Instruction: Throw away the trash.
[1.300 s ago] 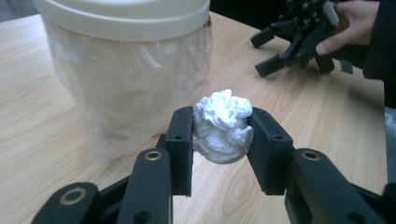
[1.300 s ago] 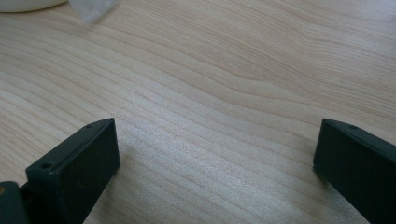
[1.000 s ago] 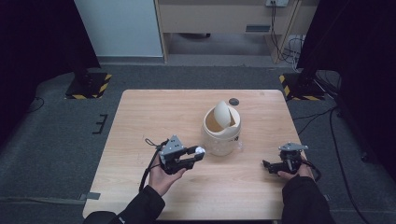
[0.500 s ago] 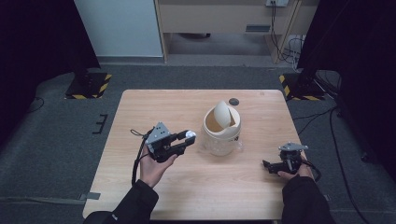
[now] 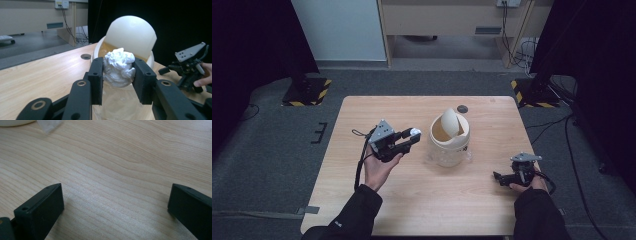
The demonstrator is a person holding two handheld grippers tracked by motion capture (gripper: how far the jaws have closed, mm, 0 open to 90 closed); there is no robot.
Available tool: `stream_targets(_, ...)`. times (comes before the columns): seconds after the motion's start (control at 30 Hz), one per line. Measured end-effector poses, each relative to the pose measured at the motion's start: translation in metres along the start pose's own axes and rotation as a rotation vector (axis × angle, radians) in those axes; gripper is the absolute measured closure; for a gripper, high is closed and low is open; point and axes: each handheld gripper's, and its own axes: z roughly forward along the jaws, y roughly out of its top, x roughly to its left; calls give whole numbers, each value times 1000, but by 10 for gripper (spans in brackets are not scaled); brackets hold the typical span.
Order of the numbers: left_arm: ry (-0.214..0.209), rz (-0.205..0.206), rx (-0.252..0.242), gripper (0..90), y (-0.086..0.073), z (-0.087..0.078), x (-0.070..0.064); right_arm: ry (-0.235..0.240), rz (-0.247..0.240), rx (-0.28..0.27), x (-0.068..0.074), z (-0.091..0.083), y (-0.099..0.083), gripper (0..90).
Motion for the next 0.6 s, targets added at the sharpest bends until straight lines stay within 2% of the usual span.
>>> stream_targets(0.17, 0, -3, -10, 628, 2, 7, 1, 0, -1, 0, 0, 0, 0, 6)
stream_targets(0.37, -9, 0, -12, 627, 6, 22, 0, 0, -2, 0, 0, 0, 0, 6)
stream_targets(0.6, -20, 16, 10, 624, 6, 38, -3, 0, -2, 0, 0, 0, 0, 5)
